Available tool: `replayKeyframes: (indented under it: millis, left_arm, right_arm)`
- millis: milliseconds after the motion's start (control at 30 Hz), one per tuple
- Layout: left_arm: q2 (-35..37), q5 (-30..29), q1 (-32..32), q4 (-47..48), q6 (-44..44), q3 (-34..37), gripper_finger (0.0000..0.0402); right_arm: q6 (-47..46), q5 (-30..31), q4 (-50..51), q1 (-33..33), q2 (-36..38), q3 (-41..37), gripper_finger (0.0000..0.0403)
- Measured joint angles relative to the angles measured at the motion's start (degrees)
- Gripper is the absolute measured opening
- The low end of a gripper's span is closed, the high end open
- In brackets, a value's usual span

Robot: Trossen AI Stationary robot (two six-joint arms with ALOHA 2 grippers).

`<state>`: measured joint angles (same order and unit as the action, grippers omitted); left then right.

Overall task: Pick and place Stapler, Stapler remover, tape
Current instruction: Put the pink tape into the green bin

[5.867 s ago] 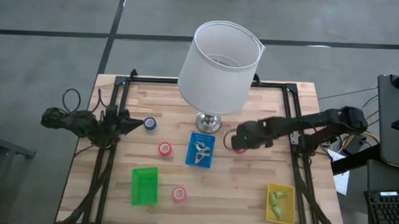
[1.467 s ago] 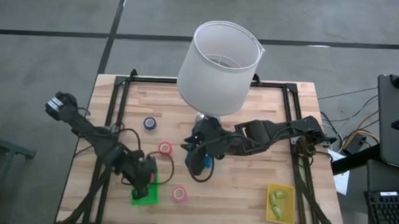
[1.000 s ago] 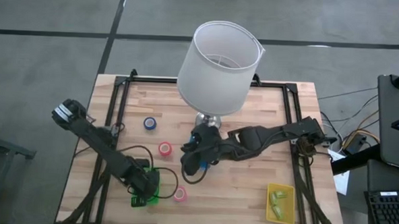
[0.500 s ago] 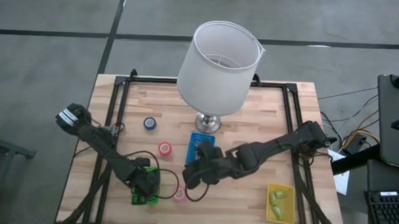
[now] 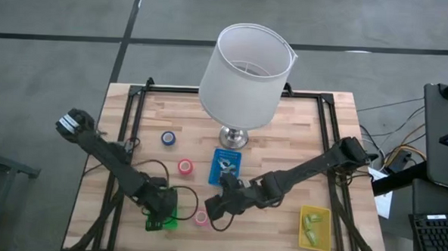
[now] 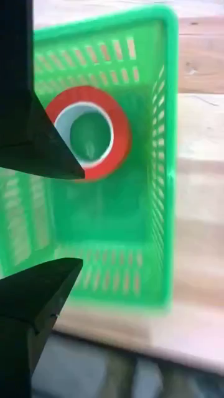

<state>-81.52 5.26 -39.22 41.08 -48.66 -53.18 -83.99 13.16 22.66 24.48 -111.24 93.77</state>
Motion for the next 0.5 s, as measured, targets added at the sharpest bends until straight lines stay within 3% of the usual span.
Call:
replayKeyframes:
  millis: [233,500]
  left_arm:
    - [11.2,-2.8,0.0,-0.6,-6.8,-1.2,0.0221]
    - [22.3,-12.0,-0.1,-6.3,-9.7,-1.2,0.022]
  right_arm:
    - [-4.7,-2.9,-0.3,0.4,-0.8,-1.3,0.0083]
    - [-4.1,-8.8,1.8,-0.1,-8.3,4.0,0.0145]
